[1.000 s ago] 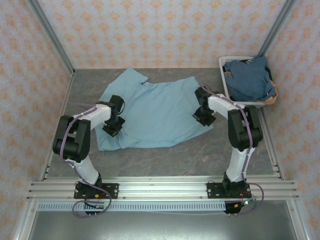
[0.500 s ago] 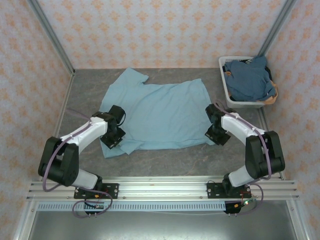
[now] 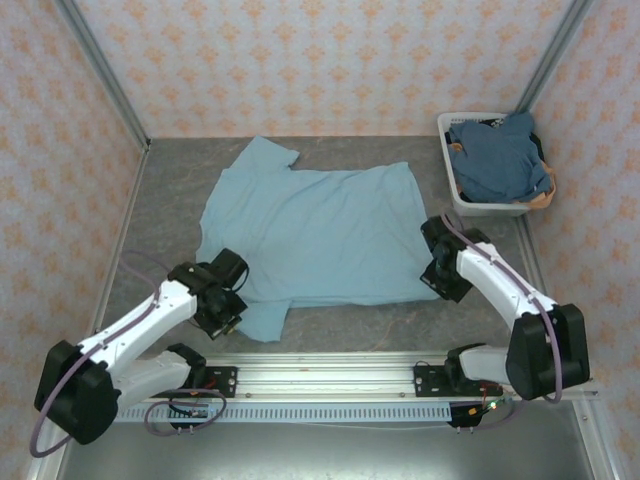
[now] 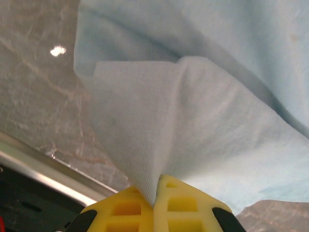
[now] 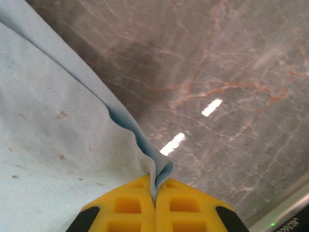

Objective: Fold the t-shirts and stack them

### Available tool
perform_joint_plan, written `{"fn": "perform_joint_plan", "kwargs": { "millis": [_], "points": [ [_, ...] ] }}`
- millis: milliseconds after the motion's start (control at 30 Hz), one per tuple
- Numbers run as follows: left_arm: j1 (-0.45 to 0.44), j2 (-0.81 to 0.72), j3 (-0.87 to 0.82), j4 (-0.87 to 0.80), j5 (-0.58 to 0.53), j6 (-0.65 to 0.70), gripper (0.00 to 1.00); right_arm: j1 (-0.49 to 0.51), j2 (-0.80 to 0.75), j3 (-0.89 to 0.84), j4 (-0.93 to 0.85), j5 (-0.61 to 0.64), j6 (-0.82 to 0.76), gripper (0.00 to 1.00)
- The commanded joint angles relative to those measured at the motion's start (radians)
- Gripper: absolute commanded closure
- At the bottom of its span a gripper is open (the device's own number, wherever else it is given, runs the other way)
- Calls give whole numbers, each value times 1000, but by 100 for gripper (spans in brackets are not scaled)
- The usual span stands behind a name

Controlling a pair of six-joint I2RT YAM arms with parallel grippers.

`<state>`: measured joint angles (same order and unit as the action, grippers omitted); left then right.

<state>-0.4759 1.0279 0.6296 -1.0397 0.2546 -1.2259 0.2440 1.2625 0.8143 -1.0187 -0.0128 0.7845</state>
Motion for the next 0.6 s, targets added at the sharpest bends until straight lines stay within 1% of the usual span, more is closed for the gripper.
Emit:
{"fn": "perform_joint_plan", "kwargs": {
  "millis": [0, 133, 300, 400, 567],
  "points": [
    [-58, -42, -21, -82, 27, -103, 100, 1, -26, -45, -66, 51, 1, 100],
    [-123, -93, -8, -149, 0, -162, 100, -3, -9, -58, -37, 29, -4, 100],
    [-134, -136, -14, -139, -17, -211, 100, -6, 19, -56, -31, 22, -4, 100],
    [-133, -105, 37, -128, -71, -208, 100, -6, 6, -44, -45, 34, 5, 100],
    [-133, 15, 212, -123, -186, -142, 100, -12, -4, -30, -58, 34, 43, 100]
  ]
}}
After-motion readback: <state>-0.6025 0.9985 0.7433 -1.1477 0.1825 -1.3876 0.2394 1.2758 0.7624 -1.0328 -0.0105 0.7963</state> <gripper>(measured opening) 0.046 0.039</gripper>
